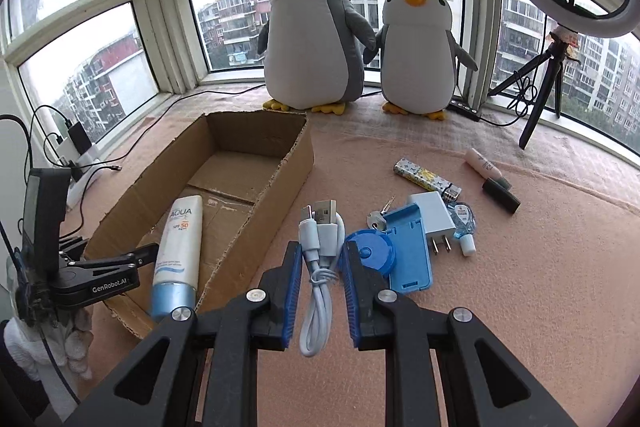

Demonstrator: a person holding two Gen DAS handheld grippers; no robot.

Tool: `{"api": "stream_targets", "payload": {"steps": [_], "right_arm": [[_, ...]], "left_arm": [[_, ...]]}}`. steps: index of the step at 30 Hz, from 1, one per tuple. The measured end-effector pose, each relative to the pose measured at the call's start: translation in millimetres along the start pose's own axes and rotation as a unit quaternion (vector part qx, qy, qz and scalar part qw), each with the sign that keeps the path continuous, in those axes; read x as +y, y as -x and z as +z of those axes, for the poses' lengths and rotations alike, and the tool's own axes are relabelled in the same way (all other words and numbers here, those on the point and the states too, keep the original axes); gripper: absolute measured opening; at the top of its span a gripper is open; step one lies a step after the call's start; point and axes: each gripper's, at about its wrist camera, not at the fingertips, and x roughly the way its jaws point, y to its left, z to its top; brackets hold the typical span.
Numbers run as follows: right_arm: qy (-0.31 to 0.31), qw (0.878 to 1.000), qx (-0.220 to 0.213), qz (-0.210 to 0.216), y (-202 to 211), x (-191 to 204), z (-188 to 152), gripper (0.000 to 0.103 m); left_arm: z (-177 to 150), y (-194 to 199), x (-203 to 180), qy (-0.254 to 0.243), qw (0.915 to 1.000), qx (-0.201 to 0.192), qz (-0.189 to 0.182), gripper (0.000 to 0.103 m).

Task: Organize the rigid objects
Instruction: 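Carry the cable into the box and open the right gripper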

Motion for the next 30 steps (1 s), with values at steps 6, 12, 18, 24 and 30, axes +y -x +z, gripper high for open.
{"api": "stream_targets", "payload": {"steps": [6,12,18,24,30], "right_arm": [[0.008,0.999,-0.021,0.041,3,24,32,0.018],[0.022,0.997,-0.025,0.072,-9,52,55,0.018],[0.018,0.995,-0.001,0.093,-37,68,64,0.018],[0.014,0.995,0.023,0.094,-61,71,63,0.018],[0.02,0.995,0.041,0.092,-73,74,63,0.019]], "left_arm": [[2,0,-1,0.001,1.0,0.0,-0.002,0.059],[2,-1,0,0.004,1.0,-0.001,-0.004,0.059],[3,-1,1,0.006,1.0,-0.001,-0.006,0.059],[2,-1,1,0.006,1.0,-0.002,-0.005,0.059],[2,-1,1,0.006,1.0,-0.002,-0.005,0.059]]}}
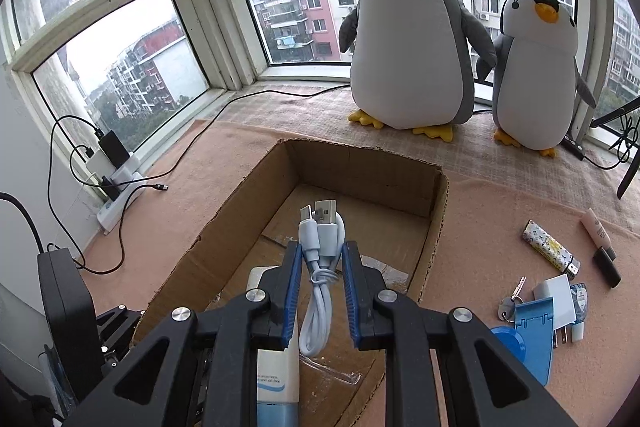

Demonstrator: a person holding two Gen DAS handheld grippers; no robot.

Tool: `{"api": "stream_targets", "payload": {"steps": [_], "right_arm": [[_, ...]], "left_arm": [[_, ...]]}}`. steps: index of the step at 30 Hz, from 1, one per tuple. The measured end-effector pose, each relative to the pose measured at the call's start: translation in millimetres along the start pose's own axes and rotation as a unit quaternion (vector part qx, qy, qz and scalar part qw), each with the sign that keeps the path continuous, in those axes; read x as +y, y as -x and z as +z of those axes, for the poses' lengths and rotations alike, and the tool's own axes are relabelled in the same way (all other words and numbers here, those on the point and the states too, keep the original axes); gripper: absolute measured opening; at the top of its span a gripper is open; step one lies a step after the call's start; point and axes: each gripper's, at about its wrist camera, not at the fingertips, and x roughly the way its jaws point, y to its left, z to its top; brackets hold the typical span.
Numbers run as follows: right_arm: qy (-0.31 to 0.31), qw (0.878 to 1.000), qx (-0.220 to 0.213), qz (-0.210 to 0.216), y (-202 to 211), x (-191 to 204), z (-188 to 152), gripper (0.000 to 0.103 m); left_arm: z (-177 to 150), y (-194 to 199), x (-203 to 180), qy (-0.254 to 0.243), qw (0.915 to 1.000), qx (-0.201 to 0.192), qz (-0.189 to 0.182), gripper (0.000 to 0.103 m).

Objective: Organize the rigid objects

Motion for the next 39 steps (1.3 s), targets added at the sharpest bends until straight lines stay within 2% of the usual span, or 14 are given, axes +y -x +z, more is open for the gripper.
{"api": "stream_targets", "payload": {"steps": [4,6,8,20,26,31,39], "right_arm": [[0.005,1.0,0.01,-0.003,-2,1,0,0.023],[0.007,1.0,0.005,-0.007,0,2,0,0.042],[0.008,1.0,-0.002,-0.012,3,2,0,0.045],[-0.007,1.0,-0.01,-0.019,22,-13,-3,0.049],[-0.035,0.999,-0.021,-0.026,44,-37,-12,0.049],[-0.048,0.998,-0.022,-0.041,67,-67,-30,0.053],[-0.061,0.996,-0.001,-0.065,85,-108,-67,0.053]], "left_arm": [[0,0,0,0.0,1.0,0.0,0.0,0.059],[0,0,0,0.0,1.0,0.0,0.0,0.059],[0,0,1,0.0,1.0,-0.001,0.0,0.059],[-1,0,2,-0.003,1.0,-0.002,0.003,0.059],[-1,1,2,-0.007,0.9999,-0.001,0.007,0.059],[-2,1,1,-0.01,0.9999,-0.001,0.011,0.059],[-2,1,-3,-0.016,0.9997,-0.001,0.02,0.059]]}}
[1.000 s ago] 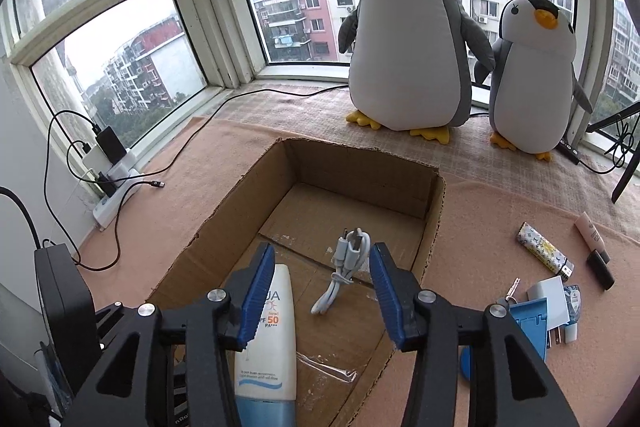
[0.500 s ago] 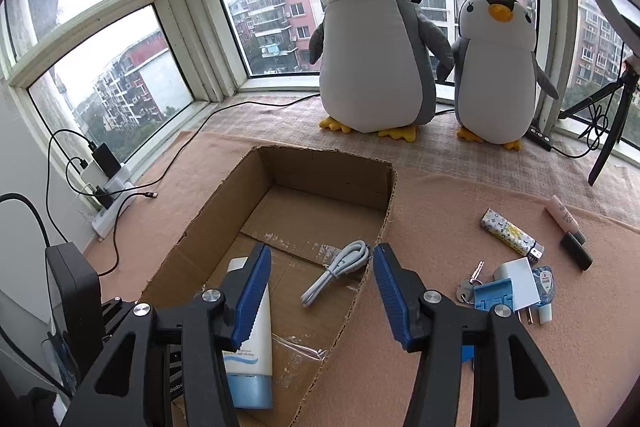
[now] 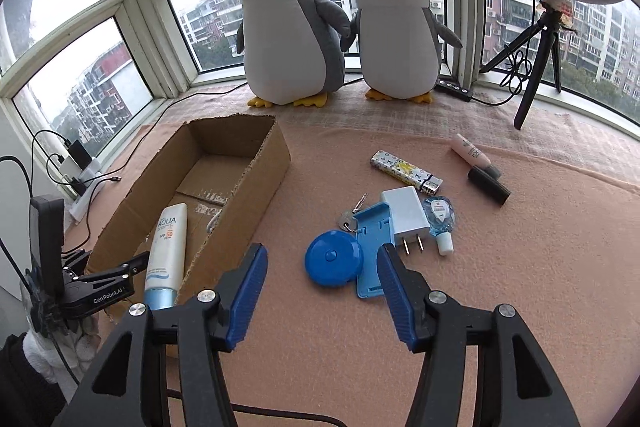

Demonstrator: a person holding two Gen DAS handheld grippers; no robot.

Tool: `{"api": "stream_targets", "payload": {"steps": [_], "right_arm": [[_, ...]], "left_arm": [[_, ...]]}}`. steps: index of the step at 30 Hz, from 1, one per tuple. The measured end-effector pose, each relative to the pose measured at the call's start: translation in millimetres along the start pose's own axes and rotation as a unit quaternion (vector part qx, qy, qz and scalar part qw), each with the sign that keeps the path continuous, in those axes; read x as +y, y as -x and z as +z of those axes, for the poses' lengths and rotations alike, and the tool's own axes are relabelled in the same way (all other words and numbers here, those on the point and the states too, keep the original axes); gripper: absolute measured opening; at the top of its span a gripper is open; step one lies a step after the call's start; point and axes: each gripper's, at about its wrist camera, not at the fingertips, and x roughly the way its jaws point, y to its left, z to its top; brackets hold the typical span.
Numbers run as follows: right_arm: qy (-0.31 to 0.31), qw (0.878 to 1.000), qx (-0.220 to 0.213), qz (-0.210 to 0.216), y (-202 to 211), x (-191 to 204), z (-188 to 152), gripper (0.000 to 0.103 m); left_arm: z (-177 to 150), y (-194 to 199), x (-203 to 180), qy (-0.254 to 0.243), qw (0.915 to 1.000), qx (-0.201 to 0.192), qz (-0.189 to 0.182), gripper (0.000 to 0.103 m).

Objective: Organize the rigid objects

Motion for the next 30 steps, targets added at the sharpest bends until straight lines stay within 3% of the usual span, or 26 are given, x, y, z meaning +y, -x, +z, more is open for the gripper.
{"api": "stream_targets", "payload": {"steps": [6,11,15,22,24,30], "right_arm": [[-0.026,1.0,0.011,0.002,-1,-24,-8,0.053],[-0.041,0.999,0.015,0.01,-10,-32,10,0.052],[-0.032,0.999,0.029,0.005,-29,-32,34,0.037],[-0.004,0.997,0.074,-0.007,-78,-27,68,0.029],[-0.003,0.995,0.095,-0.005,-95,-28,73,0.024],[0.028,0.989,0.141,-0.04,-133,-29,75,0.023]], "left_arm": [[0,1,-3,-0.005,1.0,0.001,0.007,0.059],[0,1,-4,-0.007,0.9999,0.002,0.009,0.059],[0,1,-4,-0.005,0.9999,0.003,0.009,0.059],[1,1,-4,-0.002,1.0,0.004,0.008,0.059],[1,1,-4,-0.001,1.0,0.004,0.007,0.059],[1,0,-3,0.001,1.0,0.006,0.005,0.059]]}}
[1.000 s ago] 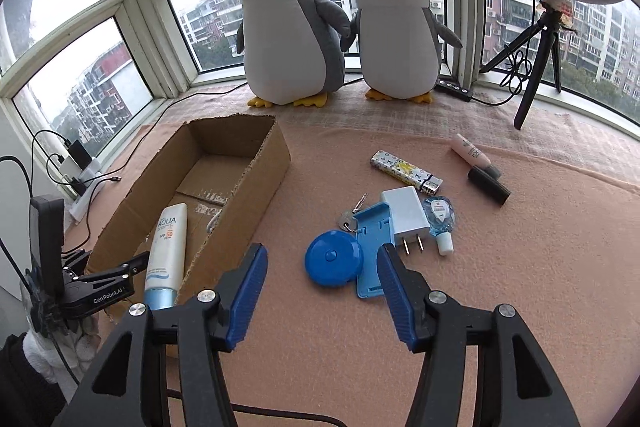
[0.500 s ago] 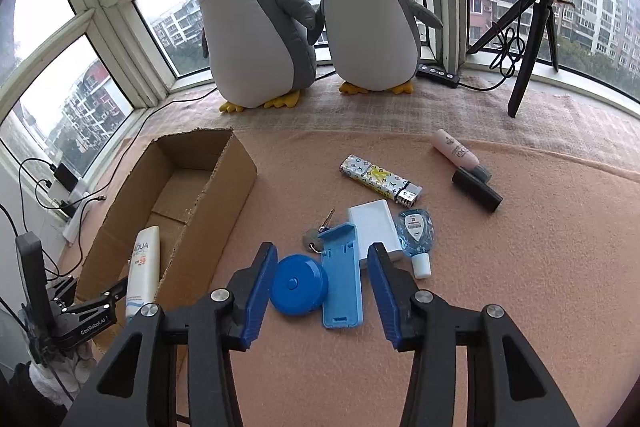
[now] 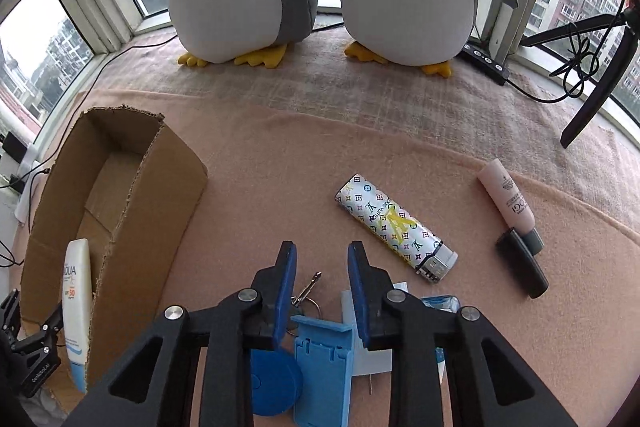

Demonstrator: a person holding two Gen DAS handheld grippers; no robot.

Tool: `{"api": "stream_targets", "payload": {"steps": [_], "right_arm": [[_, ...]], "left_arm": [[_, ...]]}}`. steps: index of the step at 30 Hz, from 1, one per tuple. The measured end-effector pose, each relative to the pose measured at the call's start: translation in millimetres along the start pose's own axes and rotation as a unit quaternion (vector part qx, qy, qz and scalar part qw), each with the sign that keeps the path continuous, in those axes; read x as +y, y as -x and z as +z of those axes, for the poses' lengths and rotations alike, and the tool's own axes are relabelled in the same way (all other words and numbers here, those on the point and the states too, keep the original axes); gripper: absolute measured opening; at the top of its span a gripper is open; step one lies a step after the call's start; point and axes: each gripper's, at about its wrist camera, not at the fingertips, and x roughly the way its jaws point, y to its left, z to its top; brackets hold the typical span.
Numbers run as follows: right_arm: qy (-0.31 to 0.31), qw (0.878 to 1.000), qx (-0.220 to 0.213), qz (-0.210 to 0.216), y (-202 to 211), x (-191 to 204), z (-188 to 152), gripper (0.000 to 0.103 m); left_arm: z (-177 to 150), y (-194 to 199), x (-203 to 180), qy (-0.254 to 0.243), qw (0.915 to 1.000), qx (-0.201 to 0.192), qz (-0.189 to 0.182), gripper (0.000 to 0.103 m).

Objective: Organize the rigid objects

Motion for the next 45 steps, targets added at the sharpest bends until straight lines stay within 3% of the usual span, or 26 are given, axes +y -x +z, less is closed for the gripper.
{"api": "stream_targets", "payload": {"steps": [5,12,19,23,28,31,36,45], "right_arm": [[0.036,0.999,0.017,0.006,-2,8,-15,0.017],[0.069,0.997,0.009,0.018,20,13,-65,0.012],[0.047,0.997,0.001,0.054,41,-3,-108,0.012],[0.013,0.998,-0.002,0.067,46,-21,-120,0.037],[-0.035,0.999,-0.02,0.026,53,-44,-125,0.037],[-0.058,0.997,-0.032,0.038,64,-52,-128,0.037],[-0.015,0.998,-0.053,0.024,81,-28,-136,0.037],[0.069,0.997,-0.028,0.012,59,16,-137,0.037]], "left_arm": [[-1,0,1,0.002,1.0,0.0,-0.001,0.059],[-1,0,0,0.0,1.0,0.0,-0.001,0.059],[-1,1,0,-0.002,1.0,-0.001,0.0,0.059],[0,1,-1,-0.004,1.0,-0.002,0.002,0.059],[-1,1,-1,-0.007,1.0,-0.002,0.003,0.059],[-1,2,-1,-0.007,1.0,-0.003,0.003,0.059],[-1,2,-1,-0.005,1.0,-0.003,0.003,0.059],[-3,3,1,-0.005,1.0,-0.002,0.0,0.059]]}}
